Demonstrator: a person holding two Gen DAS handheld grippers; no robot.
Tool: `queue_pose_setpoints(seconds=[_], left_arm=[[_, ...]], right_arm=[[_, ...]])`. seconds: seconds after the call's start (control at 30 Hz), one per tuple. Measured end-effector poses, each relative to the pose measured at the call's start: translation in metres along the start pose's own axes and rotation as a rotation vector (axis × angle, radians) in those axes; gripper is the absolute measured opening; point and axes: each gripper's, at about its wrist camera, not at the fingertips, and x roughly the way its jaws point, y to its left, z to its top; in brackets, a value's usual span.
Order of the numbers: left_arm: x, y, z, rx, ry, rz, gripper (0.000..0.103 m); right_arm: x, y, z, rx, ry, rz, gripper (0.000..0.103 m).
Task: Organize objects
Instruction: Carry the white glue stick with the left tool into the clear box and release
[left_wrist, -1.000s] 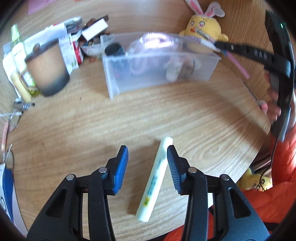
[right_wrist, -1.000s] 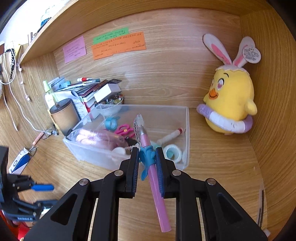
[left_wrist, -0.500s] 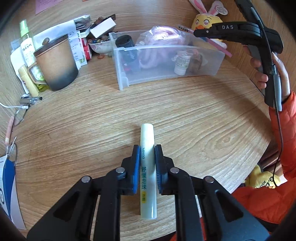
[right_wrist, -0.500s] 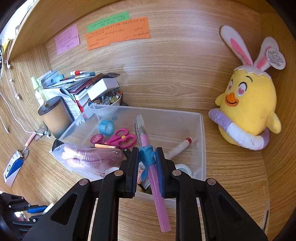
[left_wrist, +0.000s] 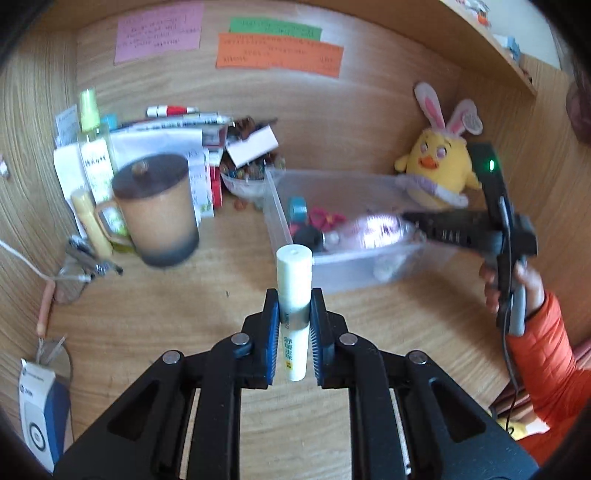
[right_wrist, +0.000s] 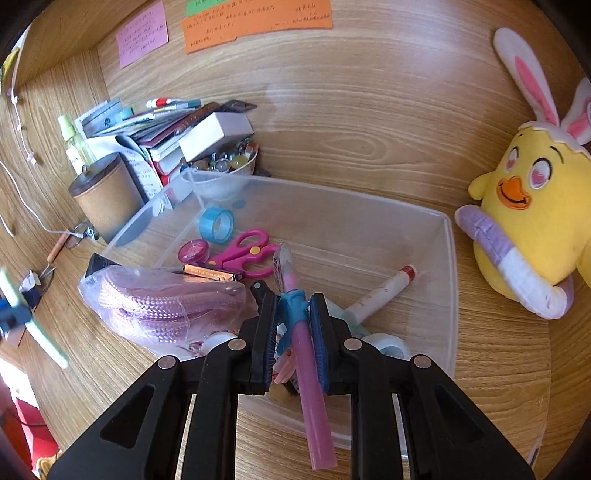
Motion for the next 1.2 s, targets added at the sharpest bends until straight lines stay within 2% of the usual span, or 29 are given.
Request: queue_pose_setpoints(seconds=[0.1, 0.23, 0.53, 0.63, 0.83, 1.1, 1.2], left_arm=[[-0.003, -0.001, 0.023, -0.004, -0.042, 0.002, 0.015], [-0.004, 0.0, 0.049, 0.0, -0.09, 0.025, 0.015], [0.023, -0.007, 0.082, -0.008, -0.112, 0.028, 0.015], [0.033, -0.015, 0.086, 0.007, -0.118, 0.033, 0.015], [0.056, -0.031, 0.089, 0.071, -0.117, 0.109, 0.015], [0.081, -0.046, 0.085, 0.125, -0.026, 0.069, 0.015], [0.082, -0.051, 0.08, 0.141, -0.016, 0.06, 0.015]], right_arm=[[0.003, 0.0, 0.0, -0.006, 0.015, 0.0, 0.02], [-0.009, -0.002, 0.0, 0.009, -0.017, 0.013, 0.039], [-0.046, 0.004, -0.007, -0.001, -0.117, 0.045, 0.058], [-0.05, 0.007, -0.01, -0.005, -0.126, 0.06, 0.059], [-0.054, 0.01, -0.018, 0.002, -0.129, 0.09, 0.06], [-0.054, 0.006, -0.025, 0.04, -0.129, 0.11, 0.063], [-0.056, 0.005, -0.026, 0.05, -0.13, 0.112, 0.064]])
